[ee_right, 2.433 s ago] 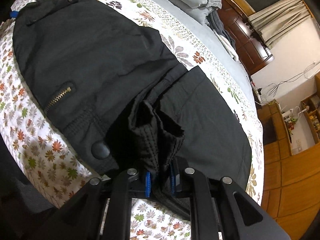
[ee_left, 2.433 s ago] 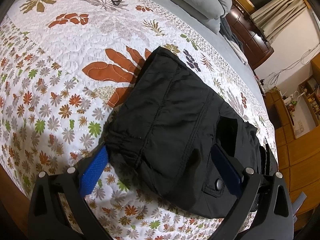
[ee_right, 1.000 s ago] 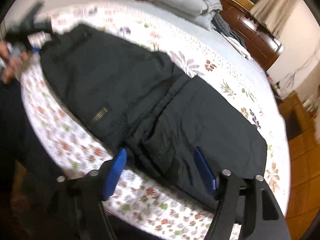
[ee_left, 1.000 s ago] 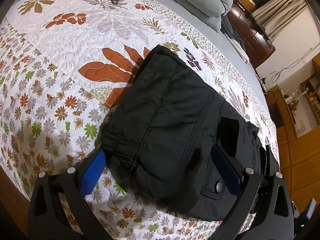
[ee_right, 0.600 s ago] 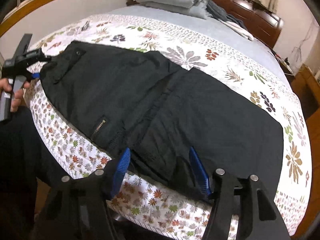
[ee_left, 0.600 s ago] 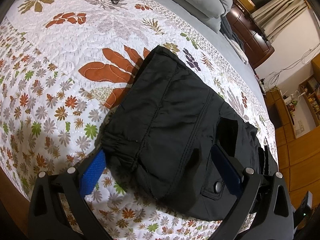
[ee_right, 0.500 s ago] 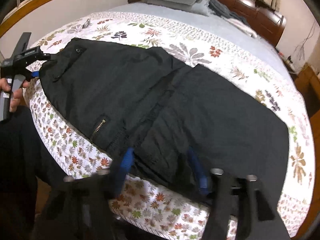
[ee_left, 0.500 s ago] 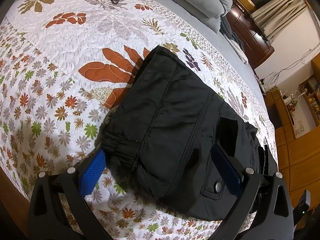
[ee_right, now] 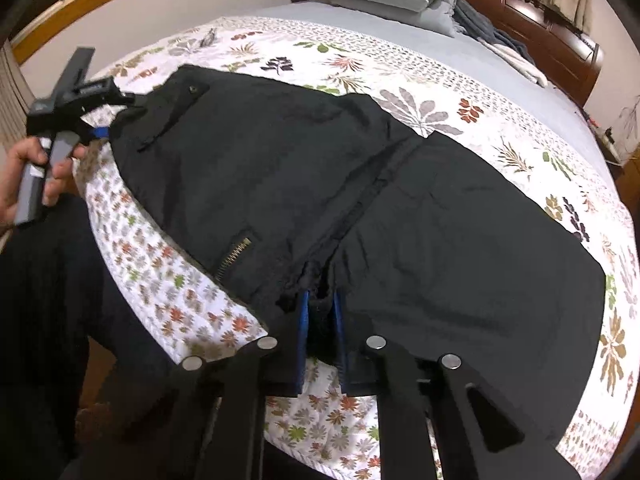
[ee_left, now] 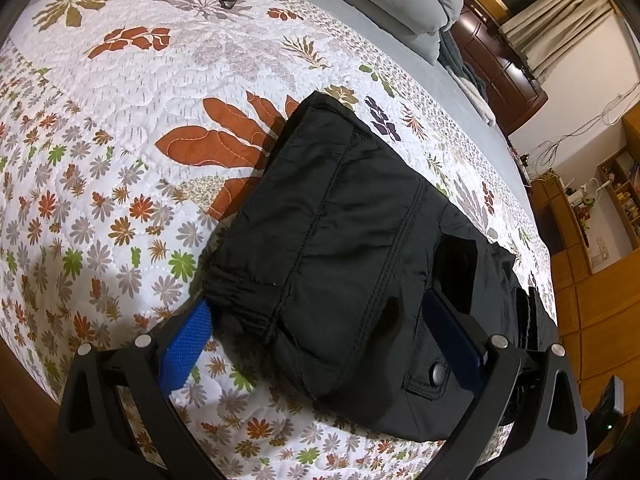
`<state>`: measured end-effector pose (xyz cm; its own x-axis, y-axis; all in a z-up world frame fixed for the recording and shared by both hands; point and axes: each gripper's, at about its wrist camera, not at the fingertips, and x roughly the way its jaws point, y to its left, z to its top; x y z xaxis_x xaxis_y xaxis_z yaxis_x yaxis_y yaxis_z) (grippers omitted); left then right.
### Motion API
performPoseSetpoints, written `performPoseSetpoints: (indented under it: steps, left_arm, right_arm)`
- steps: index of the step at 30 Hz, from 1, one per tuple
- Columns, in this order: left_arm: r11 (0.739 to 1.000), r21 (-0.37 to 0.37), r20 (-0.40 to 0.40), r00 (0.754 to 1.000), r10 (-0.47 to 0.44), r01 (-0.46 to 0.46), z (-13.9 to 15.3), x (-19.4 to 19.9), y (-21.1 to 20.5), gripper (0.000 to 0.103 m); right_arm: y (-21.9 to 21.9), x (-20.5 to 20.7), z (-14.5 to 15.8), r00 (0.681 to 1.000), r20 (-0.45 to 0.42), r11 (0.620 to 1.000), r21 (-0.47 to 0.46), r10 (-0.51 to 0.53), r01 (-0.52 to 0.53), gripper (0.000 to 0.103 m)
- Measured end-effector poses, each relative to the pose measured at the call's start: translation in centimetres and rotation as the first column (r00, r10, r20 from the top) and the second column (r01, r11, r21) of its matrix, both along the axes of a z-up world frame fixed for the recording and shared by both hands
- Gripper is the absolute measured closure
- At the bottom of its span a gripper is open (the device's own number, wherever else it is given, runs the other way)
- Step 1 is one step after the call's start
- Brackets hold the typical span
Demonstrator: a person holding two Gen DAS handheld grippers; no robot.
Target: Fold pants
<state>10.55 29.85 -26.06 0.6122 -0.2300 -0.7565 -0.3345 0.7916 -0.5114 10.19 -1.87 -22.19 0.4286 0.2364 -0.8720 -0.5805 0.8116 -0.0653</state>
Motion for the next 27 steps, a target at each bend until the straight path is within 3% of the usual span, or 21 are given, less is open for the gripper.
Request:
performPoseSetpoints:
  steps: [3,5,10,14,16,20,23,27]
  left_arm:
    - [1.000,-0.002,0.002,1.000,0.001,-0.001,0.0,-0.1,0.1,0.003]
    - [1.000,-0.002,-0.001,1.000,-0.001,0.001,0.0,-0.1,0.1,0.003]
    - [1.000,-0.010,-0.003,1.000,0.014,-0.015,0.0,-0.7,0.1,0.003]
    - [0.997,-0.042,0.013,0.998,0.067,-0.066,0.7,-1.6,0.2,0.003]
    - [0.988,-0.121,0.032,0.995,0.099,-0.095,1.0,-2.6,0.1,0.003]
    - [0.972,-0.209,0.042,0.992,0.122,-0.111,1.0,-4.1,-0.3,0.003]
    - [0.933,-0.322,0.034,0.983,0.181,-0.161,0.2,-5.1,0.5,0.003]
    - [0.843,-0.495,0.006,0.969,0.246,-0.211,-1.6,-5.4,1.2,0.003]
  right_arm:
    - [0.0,0.6,-0.5,0.999,-0.051,1.000,-0.005,0.011,-0.012,0.084]
    - [-0.4,0.9,0.5,0.996,-0.088,0.998,0.061,0.019,-0.014,0.071]
    - [-2.5,3.3,5.9,0.996,-0.089,0.963,0.269,0.010,0.015,0.060]
    - [-4.4,9.0,4.8,0.984,-0.116,0.961,0.226,-0.137,0.160,0.060]
    - [-5.0,11.3,3.0,0.970,-0.150,0.957,0.189,-0.192,0.219,0.062]
    - [-4.1,12.9,-0.3,0.958,-0.214,0.970,0.109,-0.191,0.218,0.060]
    - [-3.2,12.9,-0.3,0.963,-0.227,0.984,0.077,-0.143,0.164,0.057]
    - [-2.6,14.2,3.3,0.971,-0.220,0.987,0.114,-0.089,0.116,0.058]
